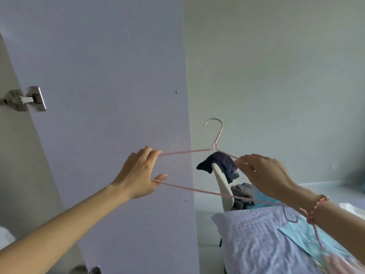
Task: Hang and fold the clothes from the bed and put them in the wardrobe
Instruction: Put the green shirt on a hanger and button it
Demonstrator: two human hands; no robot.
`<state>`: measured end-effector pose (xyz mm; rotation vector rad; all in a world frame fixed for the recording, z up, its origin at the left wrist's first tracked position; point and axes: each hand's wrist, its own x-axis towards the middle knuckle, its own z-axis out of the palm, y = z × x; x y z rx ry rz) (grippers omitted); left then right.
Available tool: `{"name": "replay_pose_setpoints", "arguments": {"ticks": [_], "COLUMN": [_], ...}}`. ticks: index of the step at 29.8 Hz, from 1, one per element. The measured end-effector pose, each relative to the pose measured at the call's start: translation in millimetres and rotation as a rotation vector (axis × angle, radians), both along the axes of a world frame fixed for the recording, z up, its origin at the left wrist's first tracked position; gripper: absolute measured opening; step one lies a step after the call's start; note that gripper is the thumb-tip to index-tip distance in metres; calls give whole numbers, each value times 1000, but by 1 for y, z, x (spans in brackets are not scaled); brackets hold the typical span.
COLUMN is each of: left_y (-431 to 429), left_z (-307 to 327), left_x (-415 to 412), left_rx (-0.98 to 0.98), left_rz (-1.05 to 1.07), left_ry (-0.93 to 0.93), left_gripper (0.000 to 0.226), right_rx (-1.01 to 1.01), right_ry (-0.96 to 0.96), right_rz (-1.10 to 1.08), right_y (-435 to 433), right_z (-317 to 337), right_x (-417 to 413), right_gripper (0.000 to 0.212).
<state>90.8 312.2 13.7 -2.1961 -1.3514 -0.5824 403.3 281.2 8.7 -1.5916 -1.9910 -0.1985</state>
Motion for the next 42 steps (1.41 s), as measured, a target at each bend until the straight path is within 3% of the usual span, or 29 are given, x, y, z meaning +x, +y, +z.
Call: {"name": "replay_pose_setpoints", "arguments": {"ticks": [3, 5, 7, 11, 15, 21, 23, 26, 31, 35, 42], "left_y": [1, 7, 12, 15, 18, 7, 7, 5, -14, -20, -93], "left_z": [-15, -23, -33, -60, -88, -160, -183, -217, -247, -252, -319], "left_x": [84, 124, 168, 262, 301, 423, 442, 492, 577, 596, 655], "left_rx": [-155, -241, -282, -337, -321, -408, -478, -575, -731, -762, -798], "left_rz": [-51, -47, -90, -218, -296, -555, -596, -714, -877, -901, -1028], "left_ry": [11, 27, 22, 58, 49, 378, 447, 541, 605, 565, 683], "left_gripper": [52, 47, 45, 43, 36, 38, 45, 59, 81, 82, 76], "right_rx": [-158, -276, -322, -414, -304, -491, -547, -672, -788, -743, -658], "right_ry": [-212, -246, -183, -175, -92, 112, 183, 346, 630, 801, 942], "right_rz": [-105, -191, -267, -532, -698, -998, -1017, -1071, -1326, -1342, -1553], "right_y": [-31, -48, -73, -140, -172, -240, -256, -279, -328, -344, -417], "right_z": [-17, -28, -41, -80, -116, -199, -217, -241, -275, -279, -315], "right_x": [57, 94, 139, 221, 251, 293, 294, 300, 292, 285, 274], "right_gripper": [127, 144, 140, 100, 61, 34, 36, 53, 78, 83, 75]}}
